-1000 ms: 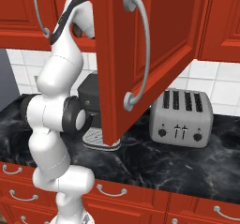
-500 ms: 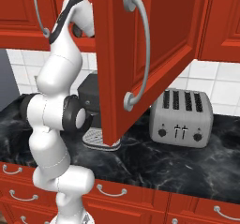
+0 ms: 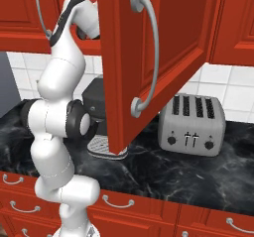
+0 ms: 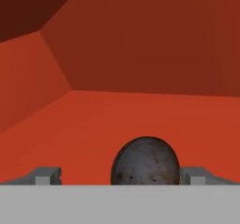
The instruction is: Open the cabinet and move the ladle to the pot. Then close the cabinet.
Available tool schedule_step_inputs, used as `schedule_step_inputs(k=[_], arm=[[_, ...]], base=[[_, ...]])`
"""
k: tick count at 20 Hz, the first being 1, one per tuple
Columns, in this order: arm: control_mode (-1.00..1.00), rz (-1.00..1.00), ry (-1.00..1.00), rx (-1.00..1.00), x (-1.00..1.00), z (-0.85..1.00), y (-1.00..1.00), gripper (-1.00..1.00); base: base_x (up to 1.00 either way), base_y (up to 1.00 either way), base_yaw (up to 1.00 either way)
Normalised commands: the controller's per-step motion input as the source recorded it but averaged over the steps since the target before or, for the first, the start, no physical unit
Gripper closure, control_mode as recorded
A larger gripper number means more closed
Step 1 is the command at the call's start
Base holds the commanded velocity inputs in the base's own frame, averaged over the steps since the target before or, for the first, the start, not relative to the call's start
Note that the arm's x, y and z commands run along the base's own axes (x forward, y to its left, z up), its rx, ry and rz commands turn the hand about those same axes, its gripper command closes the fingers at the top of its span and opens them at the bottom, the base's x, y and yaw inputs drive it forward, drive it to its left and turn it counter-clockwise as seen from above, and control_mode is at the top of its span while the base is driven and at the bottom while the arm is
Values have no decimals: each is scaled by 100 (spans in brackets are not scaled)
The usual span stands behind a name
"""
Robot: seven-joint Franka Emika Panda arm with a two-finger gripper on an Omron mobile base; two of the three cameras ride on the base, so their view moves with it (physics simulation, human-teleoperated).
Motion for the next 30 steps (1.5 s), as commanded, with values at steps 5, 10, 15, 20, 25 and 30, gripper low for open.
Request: schedule_step_inputs(k=[5,10,15,20,25,30], arm=[[-100,0,5,0,0,0,8,-100],[-100,0,6,0,3,0,4,-100],[-100,0,6,0,11,0,0,-100],[-100,0,6,0,13,0,0,-100],[-100,0,6,0,11,0,0,-100],[-100,0,5,0,3,0,0,-100]], base=[[0,0,0],[0,0,0],[0,0,0],[0,0,0],[0,0,0],[0,0,0]])
